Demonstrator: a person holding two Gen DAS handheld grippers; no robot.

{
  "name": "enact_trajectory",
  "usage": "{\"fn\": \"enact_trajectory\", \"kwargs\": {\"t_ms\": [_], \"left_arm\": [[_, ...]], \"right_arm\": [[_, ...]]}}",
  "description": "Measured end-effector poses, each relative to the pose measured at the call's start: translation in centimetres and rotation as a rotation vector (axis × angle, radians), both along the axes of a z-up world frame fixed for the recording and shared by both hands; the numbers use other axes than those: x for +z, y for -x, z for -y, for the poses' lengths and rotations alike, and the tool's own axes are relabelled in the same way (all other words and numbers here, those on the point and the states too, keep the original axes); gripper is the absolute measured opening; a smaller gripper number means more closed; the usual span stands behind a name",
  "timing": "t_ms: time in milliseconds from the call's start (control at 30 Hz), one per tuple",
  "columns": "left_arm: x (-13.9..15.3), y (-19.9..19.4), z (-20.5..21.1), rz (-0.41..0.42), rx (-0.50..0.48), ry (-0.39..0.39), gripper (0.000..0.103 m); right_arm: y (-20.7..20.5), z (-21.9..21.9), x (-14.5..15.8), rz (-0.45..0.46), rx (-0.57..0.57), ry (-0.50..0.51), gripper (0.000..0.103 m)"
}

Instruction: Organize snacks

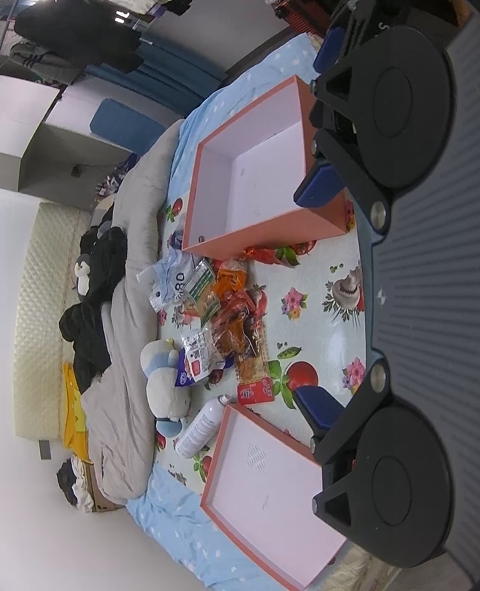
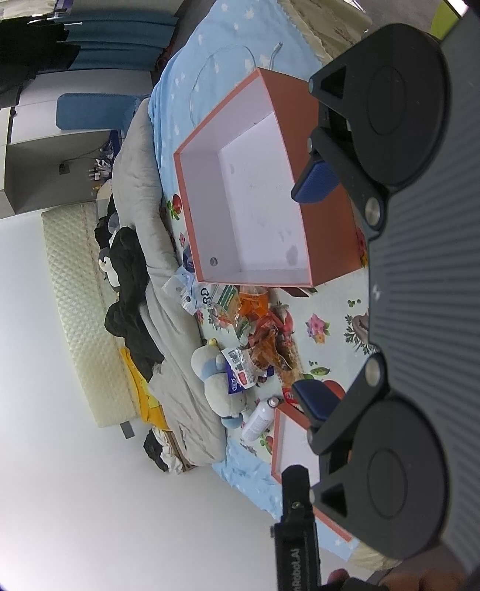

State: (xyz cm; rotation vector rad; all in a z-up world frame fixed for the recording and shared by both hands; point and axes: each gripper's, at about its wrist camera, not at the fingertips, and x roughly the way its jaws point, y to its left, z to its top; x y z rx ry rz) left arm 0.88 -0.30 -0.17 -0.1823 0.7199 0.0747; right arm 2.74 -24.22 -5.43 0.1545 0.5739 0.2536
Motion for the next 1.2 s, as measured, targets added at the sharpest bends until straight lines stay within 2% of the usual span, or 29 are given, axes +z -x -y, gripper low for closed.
{"fn": "enact_trajectory", "kwargs": {"t_ms": [233, 400, 667, 1000, 1200], "left_arm": [[-1.6, -1.1, 0.1, -0.028, 0.010, -0.009, 0.103], [-2.8, -1.6, 0.1, -0.058, 0.027, 0.012, 0.103], [-3.3, -1.7, -0.2, -0.039, 0.044, 0.024, 0.103], [-3.7, -1.5, -0.7, -0.055, 0.035, 0.046, 0.103], [-4.3, -2.1, -0.9, -0.075, 0.052, 0.020, 0.103]], "right_arm": [[-0.4, 0.2, -1.2, -0.016, -0.005, 0.015, 0.103], [-0.6, 0.6, -2.3, -0.045, -0.002, 0.012, 0.103], [-0.9, 0.0, -2.9, -0.044, 0.001, 0.032, 0.103], [-0.8, -0.7, -3.1, -0.048, 0.026, 0.039, 0.103], [-0.6, -1.1, -3.7, -0.045, 0.034, 0.060, 0.103]]}}
